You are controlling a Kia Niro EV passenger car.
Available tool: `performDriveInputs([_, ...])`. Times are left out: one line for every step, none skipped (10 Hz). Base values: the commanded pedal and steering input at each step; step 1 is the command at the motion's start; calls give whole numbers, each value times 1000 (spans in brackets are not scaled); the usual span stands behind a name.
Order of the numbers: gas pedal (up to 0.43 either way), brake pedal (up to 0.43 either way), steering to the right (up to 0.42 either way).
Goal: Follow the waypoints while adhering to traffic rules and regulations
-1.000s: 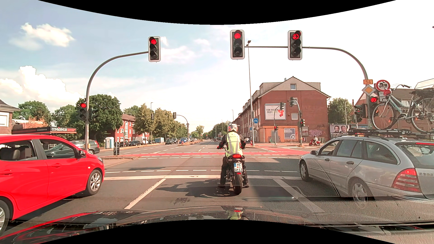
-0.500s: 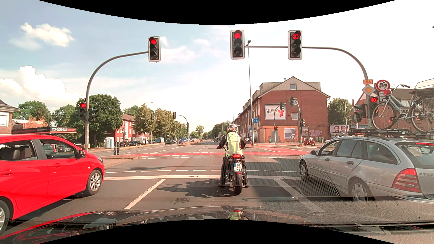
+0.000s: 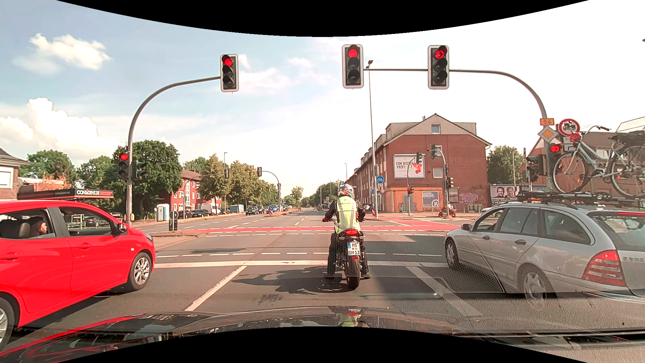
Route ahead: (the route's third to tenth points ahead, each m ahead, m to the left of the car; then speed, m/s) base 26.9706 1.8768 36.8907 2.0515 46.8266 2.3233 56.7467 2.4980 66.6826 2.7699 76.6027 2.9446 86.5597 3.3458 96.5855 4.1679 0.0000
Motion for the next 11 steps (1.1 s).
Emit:
performDriveInputs([0,0,10])
performDriveInputs([0,0,10])
performDriveInputs([0,0,10])
performDriveInputs([0,0,10])
performDriveInputs([0,0,10])
performDriveInputs([0,0,10])
performDriveInputs([0,0,10])
performDriveInputs([0,0,10])
performDriveInputs([0,0,10])
performDriveInputs([0,0,10])
performDriveInputs([0,0,10])
